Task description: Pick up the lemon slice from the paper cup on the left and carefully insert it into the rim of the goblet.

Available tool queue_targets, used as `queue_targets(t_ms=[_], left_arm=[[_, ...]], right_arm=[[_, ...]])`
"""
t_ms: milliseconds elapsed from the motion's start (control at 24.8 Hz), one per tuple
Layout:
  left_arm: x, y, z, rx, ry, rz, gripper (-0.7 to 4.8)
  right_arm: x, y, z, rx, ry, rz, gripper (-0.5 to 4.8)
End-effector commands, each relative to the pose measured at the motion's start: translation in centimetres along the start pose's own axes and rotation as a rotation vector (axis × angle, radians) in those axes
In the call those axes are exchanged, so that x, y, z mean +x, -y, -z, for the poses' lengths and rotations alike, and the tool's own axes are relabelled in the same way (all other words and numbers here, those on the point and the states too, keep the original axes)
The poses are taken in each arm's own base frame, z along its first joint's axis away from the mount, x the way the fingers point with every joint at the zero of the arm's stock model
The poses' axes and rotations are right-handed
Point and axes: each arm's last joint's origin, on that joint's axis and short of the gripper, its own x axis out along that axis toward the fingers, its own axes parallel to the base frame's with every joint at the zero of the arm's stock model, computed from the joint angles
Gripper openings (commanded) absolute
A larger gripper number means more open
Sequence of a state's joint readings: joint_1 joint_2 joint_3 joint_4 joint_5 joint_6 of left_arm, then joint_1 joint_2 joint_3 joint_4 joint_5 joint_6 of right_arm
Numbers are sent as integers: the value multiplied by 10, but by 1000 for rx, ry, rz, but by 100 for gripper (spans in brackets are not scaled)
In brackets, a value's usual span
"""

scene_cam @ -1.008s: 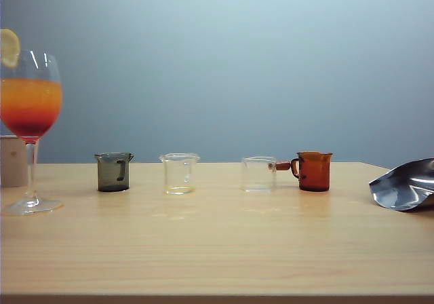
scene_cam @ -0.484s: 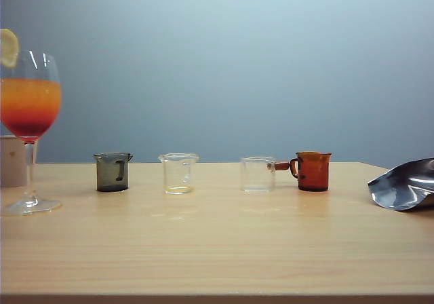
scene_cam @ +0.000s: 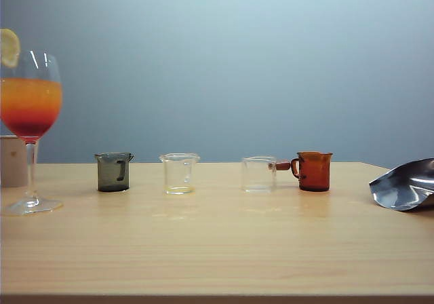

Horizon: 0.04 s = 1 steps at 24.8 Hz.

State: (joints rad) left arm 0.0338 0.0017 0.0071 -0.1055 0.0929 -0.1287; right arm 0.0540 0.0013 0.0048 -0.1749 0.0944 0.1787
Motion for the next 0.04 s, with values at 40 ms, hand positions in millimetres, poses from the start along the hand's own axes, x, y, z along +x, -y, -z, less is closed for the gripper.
queue_targets(t_ms=[40], left_arm=[[0, 0, -2, -1, 12, -2, -5]], right_arm=[[0, 2, 1, 3, 0, 18, 91]])
